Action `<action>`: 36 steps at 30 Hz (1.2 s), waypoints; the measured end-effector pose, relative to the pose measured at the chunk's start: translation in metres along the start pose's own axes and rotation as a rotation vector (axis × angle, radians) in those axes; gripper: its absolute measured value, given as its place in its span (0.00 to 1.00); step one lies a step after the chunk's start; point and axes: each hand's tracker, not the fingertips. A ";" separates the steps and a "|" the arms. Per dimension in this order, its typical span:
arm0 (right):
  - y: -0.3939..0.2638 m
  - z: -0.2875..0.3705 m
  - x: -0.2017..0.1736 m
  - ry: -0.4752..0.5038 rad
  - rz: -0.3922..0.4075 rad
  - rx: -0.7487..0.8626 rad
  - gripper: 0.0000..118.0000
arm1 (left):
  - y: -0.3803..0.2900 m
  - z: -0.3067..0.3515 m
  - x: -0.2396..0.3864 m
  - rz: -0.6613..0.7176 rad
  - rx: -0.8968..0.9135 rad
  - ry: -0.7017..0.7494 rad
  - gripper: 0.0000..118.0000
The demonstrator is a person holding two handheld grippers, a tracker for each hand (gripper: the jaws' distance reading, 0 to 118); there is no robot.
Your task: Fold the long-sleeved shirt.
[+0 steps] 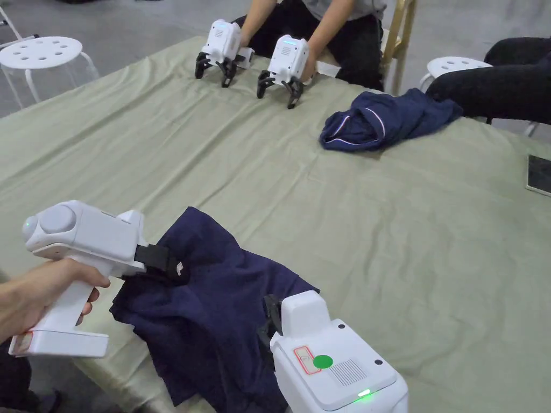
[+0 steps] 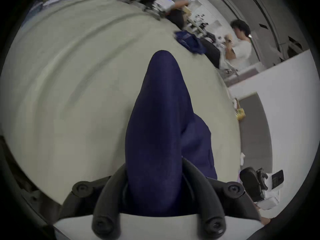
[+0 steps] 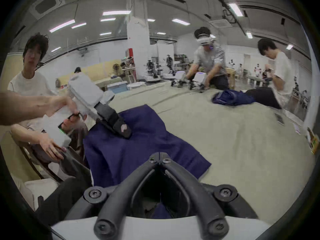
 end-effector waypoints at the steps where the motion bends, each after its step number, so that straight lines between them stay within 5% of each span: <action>1: 0.005 -0.016 -0.005 0.016 0.007 -0.011 0.00 | 0.010 0.007 -0.010 0.004 0.007 0.021 0.22; 8: 0.026 -0.098 -0.032 0.073 -0.002 -0.076 0.00 | 0.037 0.014 -0.052 0.065 -0.005 0.149 0.25; 13: 0.026 -0.083 -0.028 0.092 -0.027 -0.076 0.00 | 0.020 0.029 -0.044 -0.080 0.118 0.158 0.92; 16: 0.030 -0.060 -0.023 0.086 -0.030 -0.048 0.00 | 0.010 0.059 -0.025 -0.015 0.243 0.163 0.92; 19: 0.038 -0.025 -0.016 0.055 -0.047 0.029 0.00 | -0.009 0.084 0.021 -0.113 0.408 0.274 0.92; 21: 0.046 0.002 -0.010 0.019 -0.063 0.086 0.00 | -0.032 0.091 0.058 -0.198 0.485 0.261 0.83; 25: 0.062 0.062 0.005 -0.034 -0.023 0.193 0.00 | -0.079 0.096 0.137 -0.245 0.675 0.224 0.13; 26: 0.065 0.079 0.009 -0.054 -0.016 0.214 0.00 | -0.093 0.093 0.160 -0.318 0.736 0.270 0.07; 29: 0.067 0.132 0.027 -0.155 -0.003 0.267 0.00 | -0.124 0.072 0.223 -0.495 0.898 0.543 0.03; 32: 0.062 0.186 0.052 -0.284 -0.026 0.314 0.00 | -0.148 0.067 0.278 -0.461 0.979 0.347 0.03; 36: 0.051 0.251 0.098 -0.526 -0.068 0.351 0.00 | -0.173 0.048 0.355 -0.583 1.027 0.242 0.03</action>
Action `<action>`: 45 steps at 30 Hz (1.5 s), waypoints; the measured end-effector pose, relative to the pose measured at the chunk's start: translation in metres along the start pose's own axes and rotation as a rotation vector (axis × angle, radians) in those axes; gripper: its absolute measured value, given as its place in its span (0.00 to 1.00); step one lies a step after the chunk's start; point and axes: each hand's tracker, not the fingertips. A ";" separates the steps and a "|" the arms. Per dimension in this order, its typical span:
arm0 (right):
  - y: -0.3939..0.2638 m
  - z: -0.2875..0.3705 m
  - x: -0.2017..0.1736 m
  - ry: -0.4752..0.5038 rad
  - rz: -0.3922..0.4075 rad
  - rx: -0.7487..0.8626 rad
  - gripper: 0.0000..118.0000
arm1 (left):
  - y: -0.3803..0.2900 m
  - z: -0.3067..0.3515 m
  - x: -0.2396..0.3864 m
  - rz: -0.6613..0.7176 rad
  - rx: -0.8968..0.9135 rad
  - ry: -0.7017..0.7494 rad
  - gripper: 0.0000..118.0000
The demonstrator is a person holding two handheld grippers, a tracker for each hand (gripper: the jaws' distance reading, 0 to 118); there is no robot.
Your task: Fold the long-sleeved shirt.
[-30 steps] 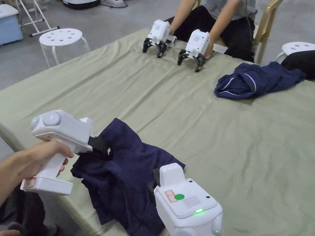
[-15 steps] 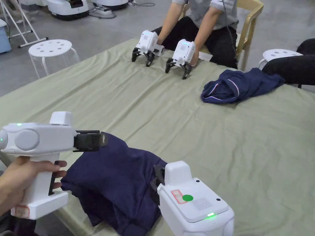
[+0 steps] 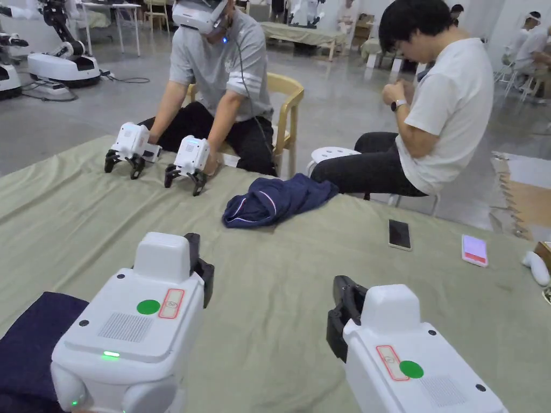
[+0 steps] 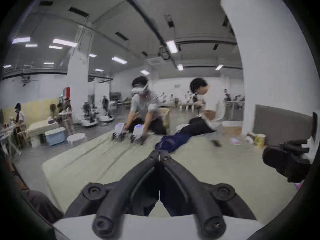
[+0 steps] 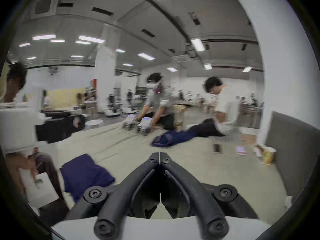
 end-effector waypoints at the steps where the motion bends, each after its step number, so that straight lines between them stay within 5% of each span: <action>1: 0.002 0.009 0.019 -0.079 -0.007 0.006 0.00 | 0.004 0.000 0.020 0.015 0.013 -0.069 0.03; 5: 0.009 0.037 0.085 -0.310 -0.023 0.021 0.00 | 0.018 -0.006 0.080 0.008 0.029 -0.152 0.03; 10: 0.017 0.064 0.135 -0.476 -0.043 0.037 0.00 | 0.032 -0.017 0.122 -0.001 0.045 -0.213 0.03; 21: 0.024 0.076 0.159 -0.509 -0.036 0.067 0.01 | 0.031 -0.028 0.144 -0.035 0.012 -0.250 0.03; 23: 0.025 0.076 0.158 -0.509 -0.042 0.080 0.39 | 0.034 -0.031 0.143 -0.018 0.002 -0.247 0.07; 24: 0.025 0.077 0.158 -0.503 -0.051 0.085 0.63 | 0.035 -0.032 0.141 -0.019 0.001 -0.244 0.20; 26: 0.026 0.075 0.159 -0.489 -0.070 0.081 0.70 | 0.037 -0.034 0.139 -0.021 -0.003 -0.234 0.25; 27: 0.026 0.073 0.160 -0.491 -0.071 0.085 0.85 | 0.037 -0.034 0.139 -0.020 0.001 -0.229 0.37; 28: 0.025 0.074 0.160 -0.495 -0.070 0.094 1.00 | 0.038 -0.034 0.137 -0.017 0.004 -0.223 0.65; 30: 0.025 0.075 0.158 -0.511 -0.061 0.113 1.00 | 0.039 -0.036 0.136 -0.009 0.010 -0.208 0.94; 45: 0.027 0.077 0.159 -0.529 -0.028 0.133 1.00 | 0.050 -0.028 0.121 0.001 0.098 -0.190 0.94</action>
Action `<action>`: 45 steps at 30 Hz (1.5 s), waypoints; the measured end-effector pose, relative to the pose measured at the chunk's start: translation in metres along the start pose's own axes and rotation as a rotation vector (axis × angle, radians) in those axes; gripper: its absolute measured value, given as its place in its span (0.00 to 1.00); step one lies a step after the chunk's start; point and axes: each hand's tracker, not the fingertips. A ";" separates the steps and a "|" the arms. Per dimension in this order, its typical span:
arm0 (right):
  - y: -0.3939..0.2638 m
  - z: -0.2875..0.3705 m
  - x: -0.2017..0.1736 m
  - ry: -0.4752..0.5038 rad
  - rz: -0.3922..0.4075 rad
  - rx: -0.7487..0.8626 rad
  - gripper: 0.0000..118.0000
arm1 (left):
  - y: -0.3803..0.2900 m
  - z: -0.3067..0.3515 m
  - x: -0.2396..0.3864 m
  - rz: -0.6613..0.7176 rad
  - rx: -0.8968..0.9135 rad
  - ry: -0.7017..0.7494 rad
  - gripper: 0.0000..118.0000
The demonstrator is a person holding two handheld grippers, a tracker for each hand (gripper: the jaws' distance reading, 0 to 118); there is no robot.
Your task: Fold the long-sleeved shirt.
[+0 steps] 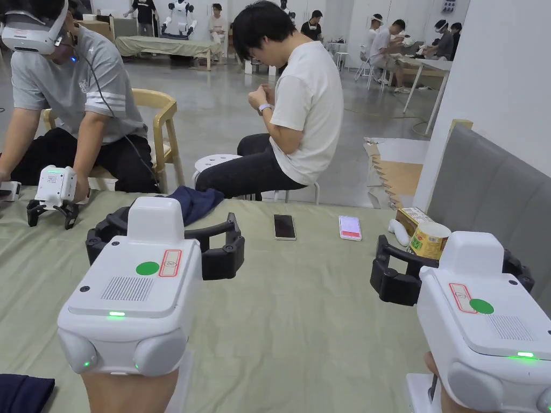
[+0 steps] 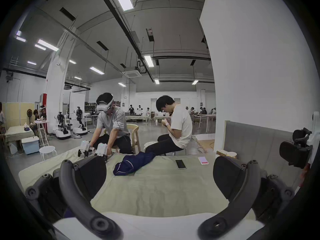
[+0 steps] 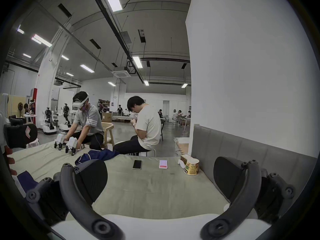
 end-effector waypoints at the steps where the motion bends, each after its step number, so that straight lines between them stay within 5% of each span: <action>1: 0.000 0.000 -0.001 -0.005 0.006 0.001 1.00 | 0.001 0.000 -0.001 -0.001 0.000 0.000 0.94; 45: -0.004 0.007 -0.007 -0.025 0.050 0.038 1.00 | 0.001 0.002 -0.006 -0.015 0.000 0.093 0.94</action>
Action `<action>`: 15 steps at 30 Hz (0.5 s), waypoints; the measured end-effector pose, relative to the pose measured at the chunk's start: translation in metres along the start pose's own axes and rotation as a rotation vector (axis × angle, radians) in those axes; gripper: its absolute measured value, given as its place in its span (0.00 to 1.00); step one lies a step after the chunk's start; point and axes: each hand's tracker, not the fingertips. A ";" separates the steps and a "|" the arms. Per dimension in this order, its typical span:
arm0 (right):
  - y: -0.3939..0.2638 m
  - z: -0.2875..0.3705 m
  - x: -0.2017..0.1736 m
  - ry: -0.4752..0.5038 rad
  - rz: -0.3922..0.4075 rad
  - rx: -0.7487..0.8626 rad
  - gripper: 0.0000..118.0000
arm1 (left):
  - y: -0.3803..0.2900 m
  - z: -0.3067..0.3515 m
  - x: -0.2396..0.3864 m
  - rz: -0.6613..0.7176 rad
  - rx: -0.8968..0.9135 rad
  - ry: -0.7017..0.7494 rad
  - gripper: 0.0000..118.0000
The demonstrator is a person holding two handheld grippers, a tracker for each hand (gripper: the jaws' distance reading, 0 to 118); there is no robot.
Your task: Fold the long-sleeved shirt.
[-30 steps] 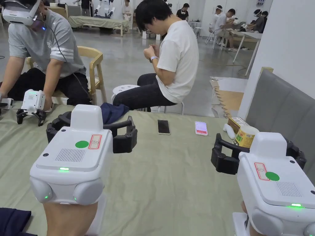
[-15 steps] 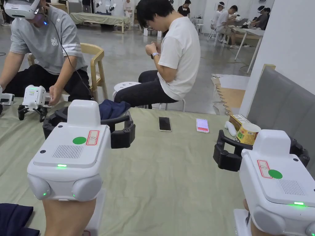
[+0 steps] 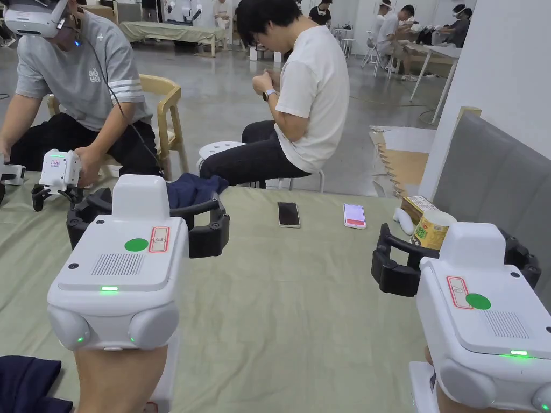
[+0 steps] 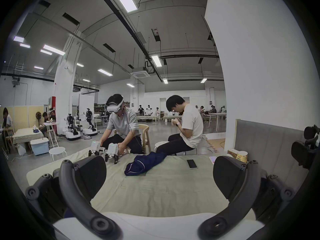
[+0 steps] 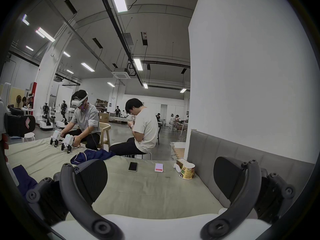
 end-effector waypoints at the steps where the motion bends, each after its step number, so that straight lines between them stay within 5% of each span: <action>1: 0.000 0.000 0.000 -0.001 0.000 0.000 1.00 | 0.000 0.001 0.000 0.002 0.000 0.000 0.94; 15: -0.002 -0.002 0.003 0.004 -0.024 -0.026 1.00 | 0.001 0.006 0.010 -0.015 0.026 -0.066 0.94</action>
